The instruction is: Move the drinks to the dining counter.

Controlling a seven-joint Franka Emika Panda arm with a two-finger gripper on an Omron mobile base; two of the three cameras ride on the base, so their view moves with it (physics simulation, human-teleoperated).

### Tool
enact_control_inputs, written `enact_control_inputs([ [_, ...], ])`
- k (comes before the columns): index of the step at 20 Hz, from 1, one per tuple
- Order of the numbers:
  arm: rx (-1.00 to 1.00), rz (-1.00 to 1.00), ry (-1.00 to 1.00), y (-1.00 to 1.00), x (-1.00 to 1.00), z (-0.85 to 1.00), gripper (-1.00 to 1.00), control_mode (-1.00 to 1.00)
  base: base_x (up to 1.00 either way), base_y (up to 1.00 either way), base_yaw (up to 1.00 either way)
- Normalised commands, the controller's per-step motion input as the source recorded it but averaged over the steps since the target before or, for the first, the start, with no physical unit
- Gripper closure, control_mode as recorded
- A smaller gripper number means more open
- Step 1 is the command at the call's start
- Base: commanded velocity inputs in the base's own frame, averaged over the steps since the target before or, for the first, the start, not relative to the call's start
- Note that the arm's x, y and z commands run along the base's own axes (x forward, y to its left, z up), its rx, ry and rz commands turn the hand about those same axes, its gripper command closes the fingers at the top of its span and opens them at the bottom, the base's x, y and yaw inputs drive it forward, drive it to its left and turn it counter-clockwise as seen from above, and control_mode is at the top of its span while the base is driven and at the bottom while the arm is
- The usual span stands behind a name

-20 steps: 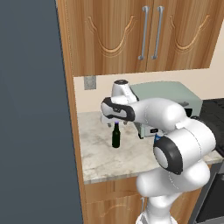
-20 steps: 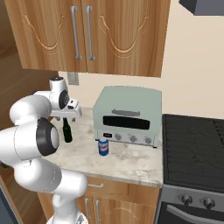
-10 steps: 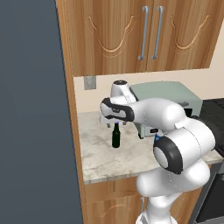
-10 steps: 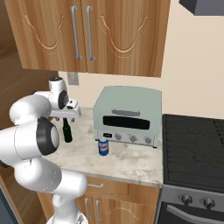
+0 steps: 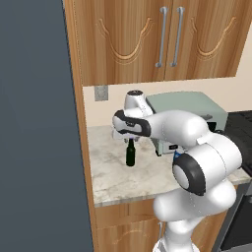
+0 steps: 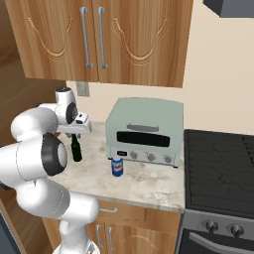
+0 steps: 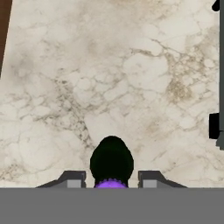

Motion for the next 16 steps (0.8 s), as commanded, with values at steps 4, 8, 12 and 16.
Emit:
enact_control_inputs([
  [4,0.0,0.0,0.0,0.0,0.0,0.0,1.0,-1.0,0.0,0.0,0.0],
  [8,0.0,0.02,0.0,0.0,0.0,0.01,1.0,-1.0,0.0,0.0,0.0],
  [12,0.0,0.0,0.0,-0.16,-0.35,0.16,1.0,-1.0,0.0,0.0,0.0],
  [16,0.0,0.0,-0.03,-0.35,-0.79,0.08,1.0,-1.0,0.0,0.0,0.0],
])
